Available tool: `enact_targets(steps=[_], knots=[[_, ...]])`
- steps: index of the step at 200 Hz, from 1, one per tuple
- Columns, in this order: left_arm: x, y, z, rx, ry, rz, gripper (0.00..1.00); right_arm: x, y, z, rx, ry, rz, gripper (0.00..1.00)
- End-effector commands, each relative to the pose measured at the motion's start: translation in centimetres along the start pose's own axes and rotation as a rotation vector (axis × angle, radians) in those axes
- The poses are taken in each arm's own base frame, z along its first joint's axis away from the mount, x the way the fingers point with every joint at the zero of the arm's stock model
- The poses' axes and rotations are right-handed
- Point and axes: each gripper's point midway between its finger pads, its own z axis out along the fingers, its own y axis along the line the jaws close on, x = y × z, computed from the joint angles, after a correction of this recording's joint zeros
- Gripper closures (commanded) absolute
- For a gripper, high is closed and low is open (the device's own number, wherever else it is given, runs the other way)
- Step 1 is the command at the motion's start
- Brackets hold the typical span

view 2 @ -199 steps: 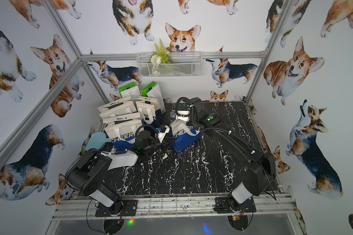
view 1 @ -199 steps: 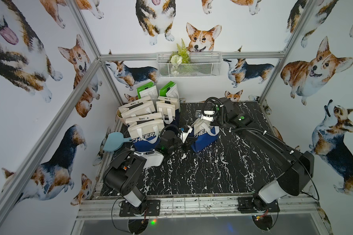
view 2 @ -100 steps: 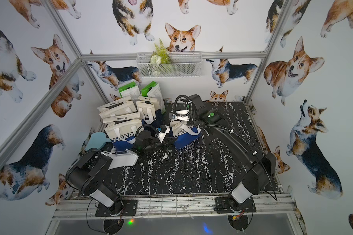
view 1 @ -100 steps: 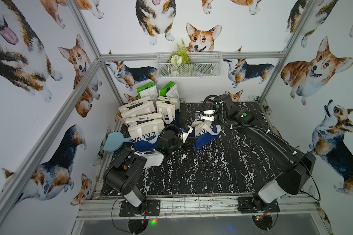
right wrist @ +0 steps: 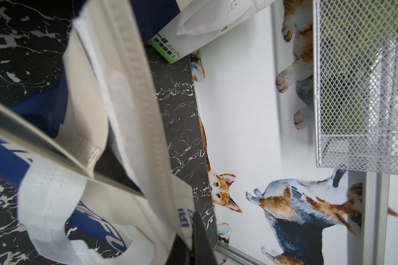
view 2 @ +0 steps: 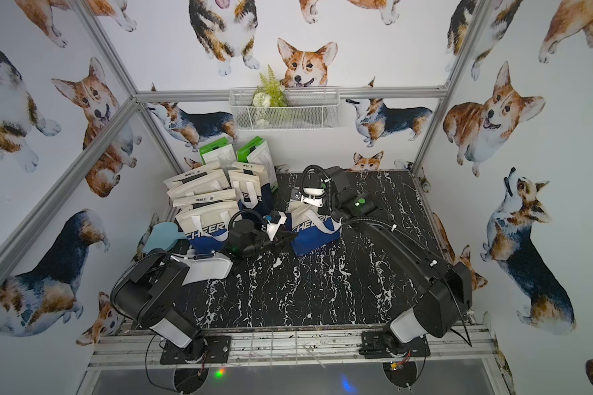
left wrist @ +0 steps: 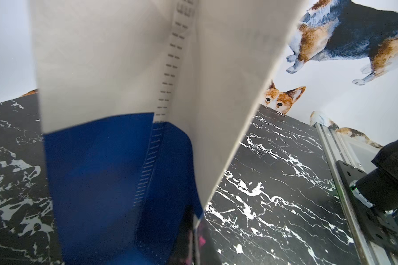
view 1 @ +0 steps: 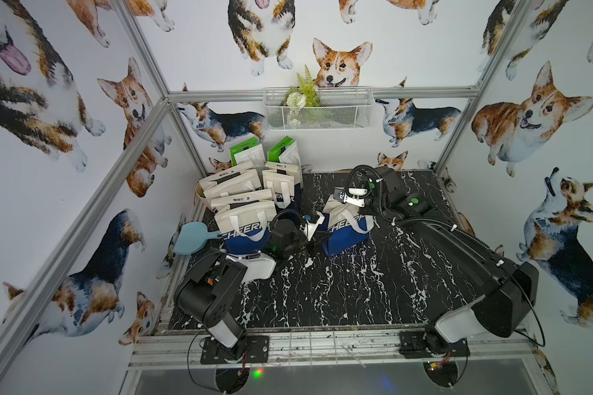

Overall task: Open the takeout bag
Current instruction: Open the takeout bag at the center of the board.

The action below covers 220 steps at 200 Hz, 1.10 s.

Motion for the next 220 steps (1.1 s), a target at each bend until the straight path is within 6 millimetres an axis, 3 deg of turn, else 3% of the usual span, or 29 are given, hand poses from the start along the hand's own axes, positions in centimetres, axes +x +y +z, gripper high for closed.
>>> enact_targets(steps=[1, 70, 86, 101, 106, 153, 168, 184, 220], knots=[[1.5, -0.1, 0.0, 0.007, 0.056, -0.024, 1.0, -0.4, -1.1, 0.4, 0.052, -0.019, 0.058, 0.81], [1.3, -0.1, -0.1, 0.005, 0.052, -0.021, 1.0, 1.2, 0.3, 1.7, 0.023, 0.044, 0.052, 0.81], [1.3, -0.1, -0.1, 0.004, 0.053, -0.022, 1.0, 1.4, 0.3, 1.7, 0.021, 0.05, 0.053, 0.86], [1.3, -0.1, -0.1, 0.004, 0.053, -0.022, 1.0, 1.5, 0.1, 1.5, 0.024, 0.054, 0.054, 0.96], [1.2, -0.2, -0.1, 0.005, 0.051, -0.02, 1.0, 1.4, 0.1, 1.4, 0.025, 0.053, 0.055, 1.0], [1.5, 0.0, 0.0, 0.003, 0.056, -0.023, 1.0, -0.4, -2.1, -1.0, 0.053, -0.003, 0.054, 1.0], [1.4, -0.1, -0.1, 0.002, 0.054, -0.017, 1.0, -0.1, -2.7, -1.3, 0.056, 0.023, -0.006, 1.0], [1.3, -0.2, -0.3, 0.0, 0.053, -0.01, 1.0, 0.5, -2.8, -1.3, 0.027, 0.056, -0.065, 1.0], [1.4, -0.1, -0.1, 0.006, 0.057, -0.019, 1.0, -0.2, -1.9, -3.0, -0.076, -0.004, -0.081, 1.0]])
